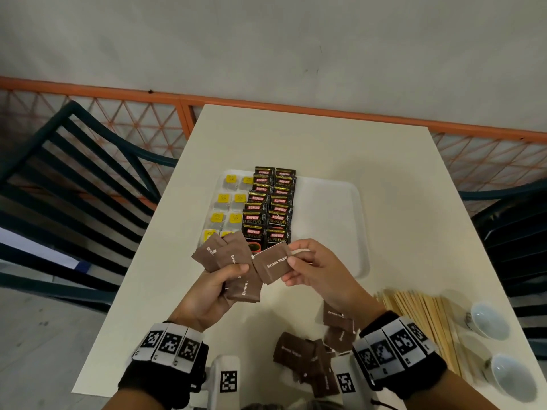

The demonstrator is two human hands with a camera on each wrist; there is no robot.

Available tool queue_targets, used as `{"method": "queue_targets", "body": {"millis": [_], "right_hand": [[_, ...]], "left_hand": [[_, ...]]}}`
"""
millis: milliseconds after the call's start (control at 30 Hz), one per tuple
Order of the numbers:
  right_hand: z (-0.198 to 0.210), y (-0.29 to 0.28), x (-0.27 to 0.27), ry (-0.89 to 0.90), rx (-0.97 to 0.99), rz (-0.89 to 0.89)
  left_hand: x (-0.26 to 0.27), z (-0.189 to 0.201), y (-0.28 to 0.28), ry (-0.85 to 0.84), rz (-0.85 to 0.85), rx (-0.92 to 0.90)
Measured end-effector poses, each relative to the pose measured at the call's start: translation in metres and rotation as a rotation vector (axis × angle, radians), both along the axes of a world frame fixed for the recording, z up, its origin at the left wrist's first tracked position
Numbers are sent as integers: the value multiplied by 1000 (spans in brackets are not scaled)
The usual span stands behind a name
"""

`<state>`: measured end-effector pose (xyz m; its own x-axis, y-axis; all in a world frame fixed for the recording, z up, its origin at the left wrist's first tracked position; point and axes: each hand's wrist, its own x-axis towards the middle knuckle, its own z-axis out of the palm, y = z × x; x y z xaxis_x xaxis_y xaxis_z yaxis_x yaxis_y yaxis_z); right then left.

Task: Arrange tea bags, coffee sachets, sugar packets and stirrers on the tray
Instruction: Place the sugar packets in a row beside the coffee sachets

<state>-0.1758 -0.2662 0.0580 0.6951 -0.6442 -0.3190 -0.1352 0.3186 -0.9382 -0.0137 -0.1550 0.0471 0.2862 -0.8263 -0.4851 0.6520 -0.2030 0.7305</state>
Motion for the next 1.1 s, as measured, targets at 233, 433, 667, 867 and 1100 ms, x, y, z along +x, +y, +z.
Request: {"method": "queue_targets", "body": {"millis": [233,433,667,867,1100], "right_hand": [[-1,-14,15,60,137,-117],[-6,-31,22,193,27,-145],[-24,-105,25,369,-91,-418],[-39,-185,44,409,-78,-456],[-63,-233,70,535,-134,-395]], "left_hand": [[35,-5,-4,81,-17,1],[45,-17,-17,69,-60,31],[52,-29,-29,74,-5,89],[59,-36,-38,44,66,89],[66,-40,-44,-130,143,100]]}}
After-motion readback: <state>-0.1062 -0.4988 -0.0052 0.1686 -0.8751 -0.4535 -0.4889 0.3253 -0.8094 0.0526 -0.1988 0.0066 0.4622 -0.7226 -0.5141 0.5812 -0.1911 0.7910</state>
